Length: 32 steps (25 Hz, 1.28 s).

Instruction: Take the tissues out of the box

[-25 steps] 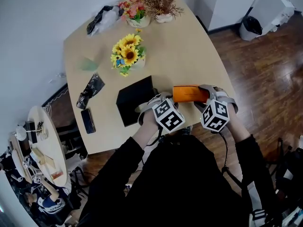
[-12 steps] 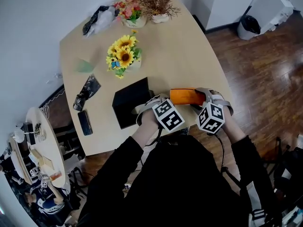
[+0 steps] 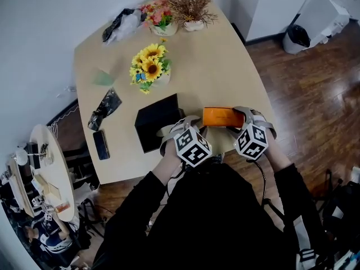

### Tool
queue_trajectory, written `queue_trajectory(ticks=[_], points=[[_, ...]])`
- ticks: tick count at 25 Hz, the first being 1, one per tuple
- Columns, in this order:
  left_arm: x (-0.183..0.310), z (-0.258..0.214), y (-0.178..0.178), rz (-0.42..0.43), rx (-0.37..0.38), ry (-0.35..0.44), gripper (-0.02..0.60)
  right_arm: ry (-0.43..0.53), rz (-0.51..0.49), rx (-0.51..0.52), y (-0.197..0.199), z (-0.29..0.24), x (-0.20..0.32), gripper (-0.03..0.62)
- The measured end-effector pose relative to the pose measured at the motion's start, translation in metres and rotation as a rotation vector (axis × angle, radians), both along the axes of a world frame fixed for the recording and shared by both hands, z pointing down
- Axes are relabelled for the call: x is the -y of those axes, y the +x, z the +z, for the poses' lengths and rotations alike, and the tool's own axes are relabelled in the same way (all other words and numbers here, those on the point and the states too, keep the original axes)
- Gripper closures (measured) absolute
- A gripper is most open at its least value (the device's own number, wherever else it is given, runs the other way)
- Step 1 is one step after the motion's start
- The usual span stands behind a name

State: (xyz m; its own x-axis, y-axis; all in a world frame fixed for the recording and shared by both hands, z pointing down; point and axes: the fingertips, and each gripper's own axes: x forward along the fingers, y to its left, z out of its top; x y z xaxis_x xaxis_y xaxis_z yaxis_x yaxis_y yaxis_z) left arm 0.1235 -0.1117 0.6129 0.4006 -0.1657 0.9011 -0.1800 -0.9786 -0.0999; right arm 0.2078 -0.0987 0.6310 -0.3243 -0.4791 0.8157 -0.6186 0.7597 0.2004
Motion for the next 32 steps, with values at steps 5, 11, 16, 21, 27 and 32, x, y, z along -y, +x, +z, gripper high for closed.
queue_trajectory(ticks=[5,11,16,21,27,32], points=[[-0.003,-0.037,-0.011,-0.132,-0.17,-0.006,0.469,0.014,0.095,0.101,0.007,-0.021,0.002,0.26],[-0.016,-0.087,-0.04,-0.273,-0.417,-0.007,0.469,0.165,0.255,0.301,0.008,-0.087,0.002,0.328],[-0.025,-0.144,-0.093,-0.378,-0.616,0.093,0.471,0.316,0.379,0.471,-0.02,-0.16,-0.013,0.436],[-0.038,-0.182,-0.18,-0.516,-0.724,0.189,0.471,0.423,0.463,0.582,-0.082,-0.208,-0.03,0.468],[-0.064,-0.206,-0.278,-0.633,-0.789,0.331,0.471,0.498,0.397,0.624,-0.176,-0.248,-0.057,0.504],[-0.082,-0.207,-0.322,-0.68,-0.789,0.37,0.471,0.54,0.361,0.671,-0.232,-0.265,-0.063,0.563]])
